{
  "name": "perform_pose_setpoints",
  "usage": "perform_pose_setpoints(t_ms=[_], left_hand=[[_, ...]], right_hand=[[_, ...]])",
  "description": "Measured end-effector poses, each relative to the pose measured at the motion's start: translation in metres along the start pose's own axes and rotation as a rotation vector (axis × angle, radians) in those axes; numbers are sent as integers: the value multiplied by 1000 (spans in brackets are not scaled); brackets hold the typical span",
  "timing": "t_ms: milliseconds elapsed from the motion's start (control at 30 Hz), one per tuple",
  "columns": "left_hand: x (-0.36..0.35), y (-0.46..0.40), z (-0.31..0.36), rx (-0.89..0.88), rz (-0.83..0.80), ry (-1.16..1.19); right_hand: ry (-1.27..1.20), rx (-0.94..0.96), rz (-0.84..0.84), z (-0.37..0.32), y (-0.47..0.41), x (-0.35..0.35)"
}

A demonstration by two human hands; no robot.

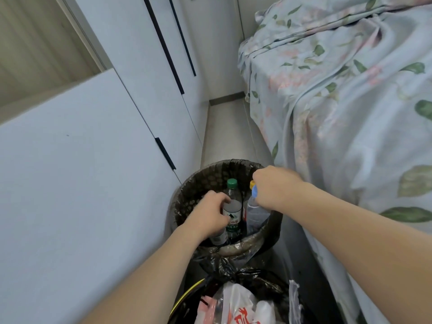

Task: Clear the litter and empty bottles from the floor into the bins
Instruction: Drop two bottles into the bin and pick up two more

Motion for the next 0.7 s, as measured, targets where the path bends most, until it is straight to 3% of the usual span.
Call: perform_pose_setpoints(t_ms=[100, 233, 367, 700], left_hand=[[-33, 11, 3, 63, -299, 205], [-49, 13, 24, 51, -470, 243], [-52, 8, 42, 68, -504, 55], [-76, -3, 36, 164, -574, -90]], right_hand=[[-7, 10, -63, -2, 2, -3], [-35, 79, -206, -8, 5, -14], [-41, 108, -265, -10, 7, -19], [11, 72, -340, -5, 7, -25]])
Point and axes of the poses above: each hand's wrist, its own y-axis away from the middle knuckle, its own x-axis out of the back of the hand, z = x × y, the point moved 8 cm from there along -y, towards the middle knuckle, and after that the axes turned 5 degrees about x, right-handed, at the moved point
